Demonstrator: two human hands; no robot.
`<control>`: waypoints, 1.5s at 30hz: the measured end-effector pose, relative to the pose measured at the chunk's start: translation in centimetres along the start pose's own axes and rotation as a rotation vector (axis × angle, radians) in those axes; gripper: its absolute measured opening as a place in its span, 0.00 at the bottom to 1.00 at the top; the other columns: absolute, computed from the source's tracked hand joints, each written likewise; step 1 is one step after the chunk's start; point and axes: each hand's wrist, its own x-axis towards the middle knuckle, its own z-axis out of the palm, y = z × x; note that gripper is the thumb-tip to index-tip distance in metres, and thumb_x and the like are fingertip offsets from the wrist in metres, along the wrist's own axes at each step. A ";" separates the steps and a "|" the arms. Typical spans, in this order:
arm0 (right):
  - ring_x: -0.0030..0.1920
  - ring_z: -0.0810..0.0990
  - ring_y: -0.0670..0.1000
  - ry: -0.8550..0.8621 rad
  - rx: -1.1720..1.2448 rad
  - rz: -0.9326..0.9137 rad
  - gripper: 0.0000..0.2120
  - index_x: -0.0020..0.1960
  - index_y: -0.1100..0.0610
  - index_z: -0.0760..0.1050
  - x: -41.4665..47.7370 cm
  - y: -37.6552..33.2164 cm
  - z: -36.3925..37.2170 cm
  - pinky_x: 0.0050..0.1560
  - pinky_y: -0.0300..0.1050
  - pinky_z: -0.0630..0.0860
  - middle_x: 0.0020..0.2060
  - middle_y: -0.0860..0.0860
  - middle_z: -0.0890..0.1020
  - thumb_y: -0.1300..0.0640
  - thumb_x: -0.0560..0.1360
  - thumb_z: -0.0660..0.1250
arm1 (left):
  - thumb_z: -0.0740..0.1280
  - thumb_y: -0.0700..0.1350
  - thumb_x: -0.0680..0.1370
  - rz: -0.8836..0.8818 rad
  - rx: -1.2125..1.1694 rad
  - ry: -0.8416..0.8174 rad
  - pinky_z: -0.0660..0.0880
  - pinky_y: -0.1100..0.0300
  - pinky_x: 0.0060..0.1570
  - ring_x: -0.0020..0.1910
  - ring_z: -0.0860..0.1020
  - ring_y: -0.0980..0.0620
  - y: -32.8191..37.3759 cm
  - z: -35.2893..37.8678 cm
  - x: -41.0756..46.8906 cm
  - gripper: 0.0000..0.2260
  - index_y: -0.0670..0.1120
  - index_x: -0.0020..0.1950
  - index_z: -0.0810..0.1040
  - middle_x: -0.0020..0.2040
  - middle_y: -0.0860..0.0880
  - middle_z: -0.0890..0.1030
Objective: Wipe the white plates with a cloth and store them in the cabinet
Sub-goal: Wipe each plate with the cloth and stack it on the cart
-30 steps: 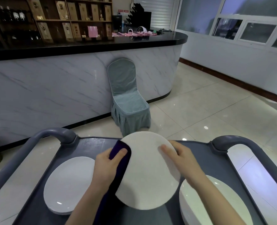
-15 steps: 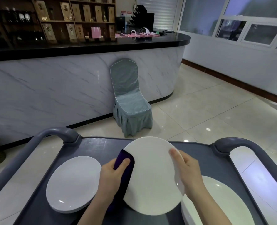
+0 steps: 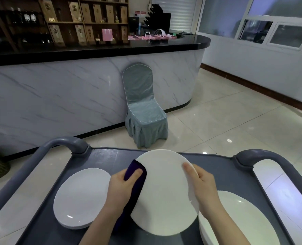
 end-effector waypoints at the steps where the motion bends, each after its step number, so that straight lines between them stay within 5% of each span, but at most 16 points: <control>1: 0.32 0.76 0.43 -0.030 -0.056 -0.018 0.16 0.36 0.56 0.79 0.1 0.0 0.0 0.33 0.33 0.72 0.32 0.46 0.80 0.50 0.80 0.65 | 0.72 0.48 0.75 0.002 0.027 -0.009 0.70 0.68 0.25 0.25 0.75 0.58 0.1 -0.1 0.2 0.13 0.49 0.31 0.79 0.27 0.51 0.80; 8: 0.35 0.71 0.44 -0.440 -0.385 -0.221 0.20 0.38 0.60 0.78 0.4 -1.9 0.7 0.38 0.41 0.67 0.33 0.57 0.78 0.45 0.78 0.67 | 0.74 0.52 0.71 0.227 0.397 -0.436 0.66 0.68 0.28 0.26 0.71 0.59 2.4 0.2 1.4 0.12 0.45 0.35 0.78 0.28 0.54 0.76; 10: 0.35 0.74 0.44 -0.363 -0.328 -0.214 0.16 0.38 0.57 0.80 0.5 -2.5 0.3 0.40 0.41 0.70 0.33 0.52 0.80 0.48 0.78 0.68 | 0.74 0.50 0.73 0.213 0.317 -0.348 0.67 0.67 0.28 0.27 0.71 0.58 2.7 0.2 1.1 0.12 0.43 0.36 0.79 0.28 0.54 0.76; 12: 0.35 0.77 0.44 -0.128 -0.166 -0.175 0.13 0.39 0.58 0.81 0.6 -2.5 0.1 0.39 0.42 0.74 0.33 0.47 0.81 0.51 0.78 0.69 | 0.73 0.48 0.75 0.150 0.131 -0.076 0.69 0.65 0.29 0.27 0.71 0.57 2.3 0.2 0.8 0.12 0.43 0.35 0.79 0.28 0.52 0.78; 15: 0.37 0.80 0.45 0.228 0.278 0.012 0.11 0.43 0.54 0.82 -0.4 -1.3 2.6 0.39 0.39 0.78 0.36 0.44 0.84 0.50 0.79 0.66 | 0.70 0.51 0.77 -0.115 -0.215 0.282 0.75 0.56 0.35 0.32 0.76 0.50 1.9 1.2 0.1 0.13 0.43 0.38 0.81 0.33 0.47 0.82; 17: 0.42 0.83 0.44 0.315 0.395 0.099 0.12 0.45 0.48 0.84 -1.3 -0.4 4.5 0.42 0.42 0.78 0.41 0.43 0.86 0.48 0.81 0.63 | 0.69 0.52 0.77 -0.233 -0.318 0.358 0.74 0.59 0.31 0.31 0.76 0.49 1.8 1.9 -0.4 0.14 0.43 0.38 0.80 0.29 0.52 0.81; 23: 0.39 0.82 0.48 -0.180 -0.026 -0.027 0.05 0.46 0.44 0.81 1.3 -1.7 -0.1 0.40 0.44 0.76 0.43 0.49 0.86 0.47 0.78 0.67 | 0.70 0.50 0.77 -0.062 -0.124 0.200 0.76 0.55 0.37 0.34 0.77 0.49 2.0 -1.1 0.8 0.12 0.41 0.40 0.81 0.34 0.42 0.82; 28: 0.36 0.78 0.39 -0.564 -0.548 -0.192 0.11 0.41 0.47 0.79 2.7 -3.1 0.8 0.38 0.33 0.71 0.36 0.41 0.82 0.41 0.77 0.67 | 0.74 0.46 0.73 0.258 0.291 -0.255 0.64 0.71 0.26 0.23 0.68 0.62 3.5 -1.5 1.2 0.14 0.49 0.29 0.76 0.24 0.56 0.74; 31: 0.34 0.76 0.42 -0.495 -0.463 -0.230 0.17 0.38 0.55 0.78 2.1 -2.7 1.4 0.38 0.38 0.71 0.32 0.50 0.81 0.43 0.77 0.67 | 0.74 0.46 0.74 0.250 0.270 -0.271 0.65 0.69 0.27 0.25 0.70 0.60 3.4 -1.7 1.2 0.11 0.45 0.33 0.78 0.26 0.55 0.75; 34: 0.34 0.76 0.47 -0.220 -0.195 -0.125 0.18 0.38 0.60 0.78 1.4 -2.3 1.1 0.39 0.45 0.72 0.31 0.50 0.80 0.46 0.77 0.69 | 0.73 0.47 0.75 0.084 0.020 -0.025 0.70 0.68 0.26 0.26 0.75 0.57 2.5 -1.6 0.6 0.09 0.46 0.35 0.82 0.28 0.53 0.81; 38: 0.33 0.84 0.46 0.158 0.276 0.193 0.14 0.39 0.54 0.83 -1.0 -0.3 4.0 0.32 0.40 0.78 0.34 0.46 0.86 0.48 0.78 0.67 | 0.72 0.50 0.76 -0.287 -0.363 0.268 0.76 0.58 0.29 0.31 0.80 0.49 1.0 -0.1 -0.4 0.13 0.42 0.38 0.81 0.31 0.48 0.83; 41: 0.38 0.86 0.48 0.093 0.229 0.224 0.11 0.45 0.53 0.83 -1.3 0.4 3.9 0.34 0.40 0.80 0.39 0.48 0.87 0.49 0.79 0.66 | 0.71 0.50 0.76 -0.269 -0.302 0.241 0.77 0.58 0.30 0.32 0.80 0.48 0.9 -0.5 -0.1 0.12 0.42 0.39 0.81 0.32 0.48 0.83; 45: 0.41 0.83 0.45 -0.189 -0.119 -0.050 0.06 0.45 0.50 0.83 1.5 -2.0 0.7 0.39 0.36 0.77 0.41 0.46 0.86 0.49 0.76 0.70 | 0.71 0.48 0.76 -0.060 -0.096 0.042 0.74 0.64 0.29 0.29 0.80 0.54 2.3 -2.2 0.9 0.09 0.44 0.39 0.83 0.33 0.51 0.84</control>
